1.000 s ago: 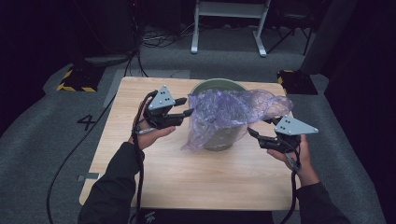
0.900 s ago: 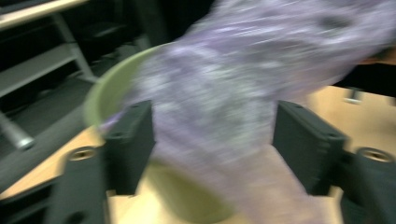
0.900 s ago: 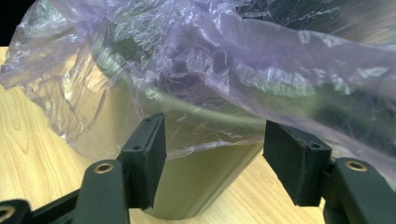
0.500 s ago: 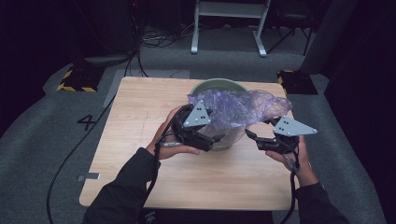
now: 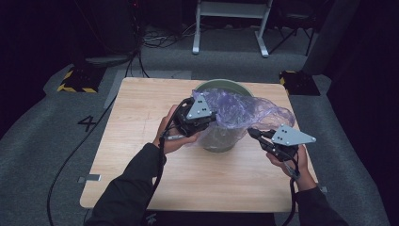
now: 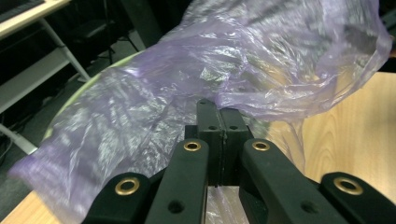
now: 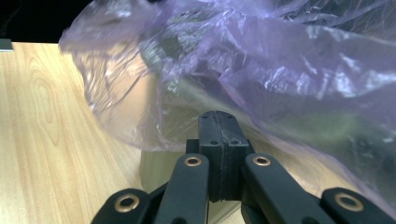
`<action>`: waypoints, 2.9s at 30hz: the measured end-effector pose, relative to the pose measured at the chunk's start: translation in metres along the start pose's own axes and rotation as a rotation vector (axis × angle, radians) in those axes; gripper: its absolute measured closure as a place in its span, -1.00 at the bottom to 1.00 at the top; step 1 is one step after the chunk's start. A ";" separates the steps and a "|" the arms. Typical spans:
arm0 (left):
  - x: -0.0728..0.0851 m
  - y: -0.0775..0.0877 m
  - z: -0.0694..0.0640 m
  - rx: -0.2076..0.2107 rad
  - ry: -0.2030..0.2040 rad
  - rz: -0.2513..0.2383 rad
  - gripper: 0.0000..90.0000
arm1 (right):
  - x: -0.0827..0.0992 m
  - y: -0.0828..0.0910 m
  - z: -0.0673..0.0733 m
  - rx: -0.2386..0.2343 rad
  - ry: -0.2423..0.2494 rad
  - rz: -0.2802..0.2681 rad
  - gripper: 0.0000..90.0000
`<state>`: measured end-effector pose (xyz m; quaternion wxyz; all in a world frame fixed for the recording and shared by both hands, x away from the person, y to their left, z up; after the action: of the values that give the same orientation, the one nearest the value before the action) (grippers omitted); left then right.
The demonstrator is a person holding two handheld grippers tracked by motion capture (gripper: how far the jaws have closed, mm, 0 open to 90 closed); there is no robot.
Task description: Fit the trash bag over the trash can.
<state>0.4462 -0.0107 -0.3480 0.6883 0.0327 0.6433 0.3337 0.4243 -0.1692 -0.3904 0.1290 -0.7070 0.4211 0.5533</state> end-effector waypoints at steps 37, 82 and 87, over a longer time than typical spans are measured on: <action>0.007 0.011 0.016 -0.025 0.058 -0.049 0.99 | -0.010 0.065 -0.005 -0.075 -0.281 -0.188 0.22; 0.032 0.019 0.098 -0.187 0.206 -0.030 0.99 | 0.013 0.050 -0.058 0.341 -0.002 0.007 -0.56; 0.032 0.019 0.102 -0.189 0.215 -0.033 0.99 | -0.006 0.057 -0.055 0.284 0.003 -0.130 0.09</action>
<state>0.5290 0.0589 -0.3497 0.6207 -0.0788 0.6794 0.3833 0.4190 -0.2375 -0.3489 0.2626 -0.7083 0.4487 0.4775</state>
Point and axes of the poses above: each handheld gripper's, and its own axes: y roughly backward along the jaws, x roughly out of its underside, z roughly to its left, the point moved 10 cm from there along -y, roughly forward along the jaws, and after that the axes turned 7 degrees about x, right-handed, at the moved point
